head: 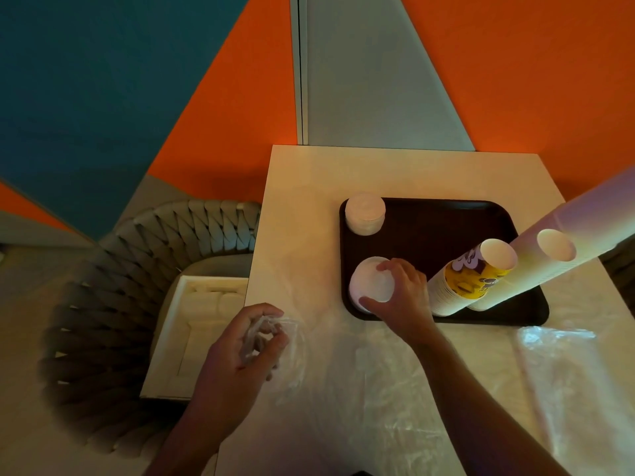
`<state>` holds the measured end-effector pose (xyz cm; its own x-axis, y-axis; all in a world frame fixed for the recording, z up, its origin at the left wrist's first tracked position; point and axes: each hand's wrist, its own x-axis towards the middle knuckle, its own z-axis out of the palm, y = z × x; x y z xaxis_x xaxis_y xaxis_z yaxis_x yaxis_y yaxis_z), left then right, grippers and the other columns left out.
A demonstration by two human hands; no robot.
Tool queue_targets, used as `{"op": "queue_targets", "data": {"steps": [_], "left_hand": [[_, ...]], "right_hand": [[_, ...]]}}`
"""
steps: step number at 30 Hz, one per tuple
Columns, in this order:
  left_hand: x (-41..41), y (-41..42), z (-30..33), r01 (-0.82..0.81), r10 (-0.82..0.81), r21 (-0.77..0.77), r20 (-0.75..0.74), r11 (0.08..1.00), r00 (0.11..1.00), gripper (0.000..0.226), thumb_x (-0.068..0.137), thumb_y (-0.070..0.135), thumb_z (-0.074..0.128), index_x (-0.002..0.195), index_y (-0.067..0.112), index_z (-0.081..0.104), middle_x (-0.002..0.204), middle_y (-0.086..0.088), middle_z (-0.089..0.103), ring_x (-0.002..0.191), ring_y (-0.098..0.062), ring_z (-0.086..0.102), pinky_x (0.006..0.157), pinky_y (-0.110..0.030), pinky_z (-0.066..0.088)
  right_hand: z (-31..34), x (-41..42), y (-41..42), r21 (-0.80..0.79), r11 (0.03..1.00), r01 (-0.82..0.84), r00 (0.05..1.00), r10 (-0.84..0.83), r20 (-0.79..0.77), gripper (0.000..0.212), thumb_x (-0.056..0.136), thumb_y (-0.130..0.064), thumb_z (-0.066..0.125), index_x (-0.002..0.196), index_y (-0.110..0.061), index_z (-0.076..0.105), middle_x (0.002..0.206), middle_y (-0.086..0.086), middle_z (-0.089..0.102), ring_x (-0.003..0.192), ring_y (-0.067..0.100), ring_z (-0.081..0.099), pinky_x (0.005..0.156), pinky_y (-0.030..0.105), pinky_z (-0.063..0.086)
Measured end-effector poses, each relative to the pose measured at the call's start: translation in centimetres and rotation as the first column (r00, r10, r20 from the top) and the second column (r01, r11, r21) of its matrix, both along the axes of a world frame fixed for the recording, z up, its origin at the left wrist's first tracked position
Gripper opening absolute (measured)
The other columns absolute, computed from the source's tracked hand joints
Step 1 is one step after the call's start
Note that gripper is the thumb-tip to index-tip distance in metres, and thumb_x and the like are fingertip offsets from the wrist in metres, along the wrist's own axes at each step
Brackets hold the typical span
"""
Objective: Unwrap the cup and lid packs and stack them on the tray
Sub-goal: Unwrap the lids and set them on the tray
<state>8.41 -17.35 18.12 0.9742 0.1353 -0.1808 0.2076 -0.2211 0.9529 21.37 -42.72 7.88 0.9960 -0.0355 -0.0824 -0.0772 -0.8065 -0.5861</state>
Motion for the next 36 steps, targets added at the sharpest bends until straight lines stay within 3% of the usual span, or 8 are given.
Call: {"op": "queue_targets", "data": {"steps": [5,11,15,25,28,36], "left_hand": [[0.1,0.1,-0.1,-0.014,0.014,-0.005,-0.002,1.000,1.000,0.015,0.086,0.042,0.072,0.099,0.045,0.065,0.083,-0.003,0.070,0.068,-0.019,0.066,0.058,-0.027,0.054],[0.2,0.1,-0.2,-0.010,0.009,-0.022,-0.015,1.000,1.000,0.022,0.078,0.045,0.067,0.100,0.046,0.064,0.087,-0.004,0.070,0.068,-0.020,0.066,0.058,-0.030,0.055],[0.4,0.1,-0.2,-0.022,0.022,-0.034,-0.005,0.999,1.000,0.016,0.083,0.042,0.071,0.098,0.044,0.066,0.087,-0.006,0.070,0.065,-0.019,0.064,0.056,-0.030,0.054],[0.5,0.3,-0.5,-0.030,0.029,-0.026,-0.009,0.999,1.000,0.019,0.081,0.029,0.066,0.096,0.041,0.065,0.086,-0.004,0.069,0.061,-0.017,0.062,0.054,-0.029,0.053],[0.5,0.6,-0.9,-0.031,0.030,-0.041,-0.008,0.999,1.000,0.019,0.086,0.030,0.074,0.098,0.041,0.065,0.090,-0.005,0.069,0.061,-0.017,0.061,0.053,-0.031,0.053],[0.6,0.6,-0.9,-0.042,0.040,-0.079,-0.034,0.996,0.999,0.022,0.081,0.026,0.069,0.097,0.041,0.066,0.093,-0.007,0.068,0.064,-0.022,0.061,0.053,-0.030,0.052]], "right_hand": [[-0.4,0.0,0.1,0.004,1.000,-0.030,0.999,0.030,-0.028,0.078,0.069,-0.041,0.091,0.134,-0.025,0.051,0.149,-0.001,0.043,0.134,0.028,0.036,0.103,0.048,0.046],[-1.4,-0.4,-0.3,0.076,0.995,-0.058,0.998,0.059,-0.010,0.077,0.068,-0.032,0.092,0.132,-0.021,0.052,0.148,0.002,0.040,0.127,0.027,0.046,0.087,0.032,0.047],[-1.9,-0.5,-0.4,0.116,0.991,-0.061,0.998,0.064,-0.024,0.079,0.067,-0.026,0.093,0.133,-0.024,0.049,0.145,0.001,0.042,0.125,0.025,0.048,0.079,0.030,0.044],[-1.5,5.2,0.4,0.145,0.988,-0.056,0.998,0.060,-0.029,0.079,0.073,-0.025,0.089,0.138,-0.025,0.045,0.147,0.002,0.039,0.130,0.026,0.045,0.091,0.031,0.042],[-1.4,6.6,0.6,0.137,0.989,-0.048,0.998,0.053,-0.029,0.078,0.074,-0.025,0.088,0.139,-0.025,0.044,0.147,0.002,0.038,0.131,0.027,0.045,0.092,0.032,0.041],[-1.7,7.5,0.8,0.117,0.992,-0.037,0.999,0.040,-0.022,0.080,0.075,-0.026,0.088,0.141,-0.026,0.043,0.150,0.003,0.037,0.134,0.025,0.042,0.091,0.030,0.041]]}}
